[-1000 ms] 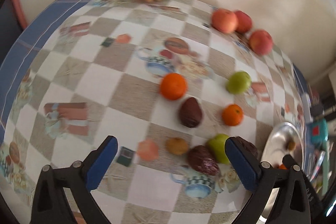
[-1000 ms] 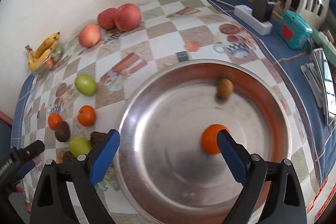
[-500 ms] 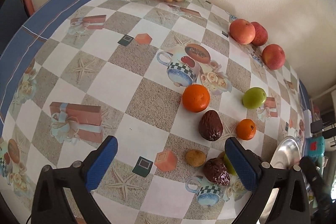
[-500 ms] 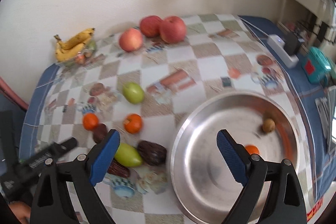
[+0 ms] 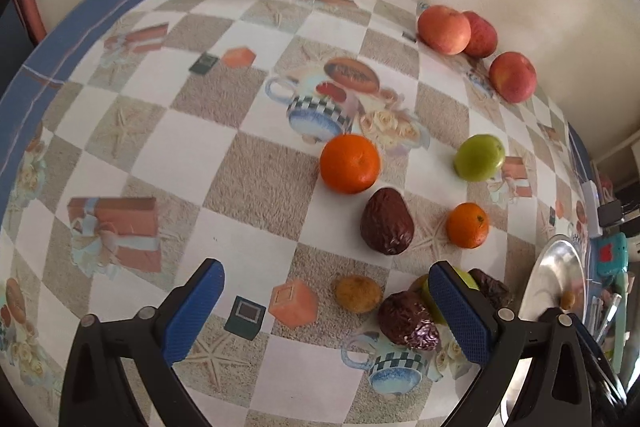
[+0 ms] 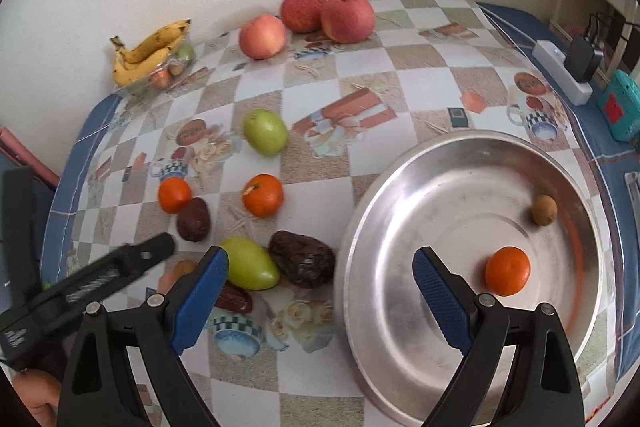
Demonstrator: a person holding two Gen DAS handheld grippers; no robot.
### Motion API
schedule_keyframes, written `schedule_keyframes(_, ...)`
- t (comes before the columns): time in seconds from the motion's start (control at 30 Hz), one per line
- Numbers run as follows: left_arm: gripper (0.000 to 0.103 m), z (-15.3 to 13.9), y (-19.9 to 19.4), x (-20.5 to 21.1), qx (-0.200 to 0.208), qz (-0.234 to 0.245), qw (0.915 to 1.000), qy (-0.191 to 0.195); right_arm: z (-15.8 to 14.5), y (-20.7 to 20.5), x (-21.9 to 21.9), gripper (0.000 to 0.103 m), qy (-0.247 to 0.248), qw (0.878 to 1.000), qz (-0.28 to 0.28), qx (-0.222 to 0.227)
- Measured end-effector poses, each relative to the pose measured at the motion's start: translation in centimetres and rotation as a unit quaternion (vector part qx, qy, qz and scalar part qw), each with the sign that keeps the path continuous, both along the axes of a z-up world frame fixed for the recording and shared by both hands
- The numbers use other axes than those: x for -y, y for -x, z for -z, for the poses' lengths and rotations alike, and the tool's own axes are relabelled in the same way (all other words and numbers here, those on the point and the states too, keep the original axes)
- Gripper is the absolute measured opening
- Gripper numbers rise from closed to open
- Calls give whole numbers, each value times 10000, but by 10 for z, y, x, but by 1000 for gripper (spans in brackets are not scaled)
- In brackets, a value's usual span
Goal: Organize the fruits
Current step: 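Move both tools back toward the remaining fruit pile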
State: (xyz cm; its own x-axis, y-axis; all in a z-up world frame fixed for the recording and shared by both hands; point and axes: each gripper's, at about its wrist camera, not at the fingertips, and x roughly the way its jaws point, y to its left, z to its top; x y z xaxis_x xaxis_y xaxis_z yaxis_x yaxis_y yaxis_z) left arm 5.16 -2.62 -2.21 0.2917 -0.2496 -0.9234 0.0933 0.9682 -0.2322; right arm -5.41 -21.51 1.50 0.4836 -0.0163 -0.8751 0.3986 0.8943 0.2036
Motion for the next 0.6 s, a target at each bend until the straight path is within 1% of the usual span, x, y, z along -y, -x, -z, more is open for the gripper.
schedule_keyframes(0.1,103,3,0,-4,-22,-70,10000,50,-2,-1,-9,93,-46,9999,-90,72)
schedule_keyframes(0.17,103,0,0,-6,54,-71,10000,3,0,-4,-13,93,-192,9996,-159,90)
schedule_keyframes(0.23,103,-3,-1,-5,154,64,9997,-197,3,-6,-17,91,-351,9992,-155,83)
schedule_keyframes(0.3,103,-3,-3,-2,191,219,9986,-437,7,-9,-22,90,-457,9988,-147,17)
schedule_keyframes(0.37,103,-2,-5,-2,214,345,9974,-593,11,-11,-26,89,-577,9982,-145,-34)
schedule_keyframes(0.43,103,-2,-6,-5,190,331,9976,-574,16,-12,-29,86,-773,9969,-78,-88)
schedule_keyframes(0.5,103,-1,-8,-9,132,279,9983,-491,21,-13,-31,81,-939,9955,-4,-154)
schedule_keyframes(0.57,103,0,-9,-11,95,270,9985,-463,26,-14,-35,75,-1022,9945,38,-225)
schedule_keyframes(0.6,103,0,-10,-11,90,278,9985,-462,27,-15,-36,75,-1031,9943,52,-254)
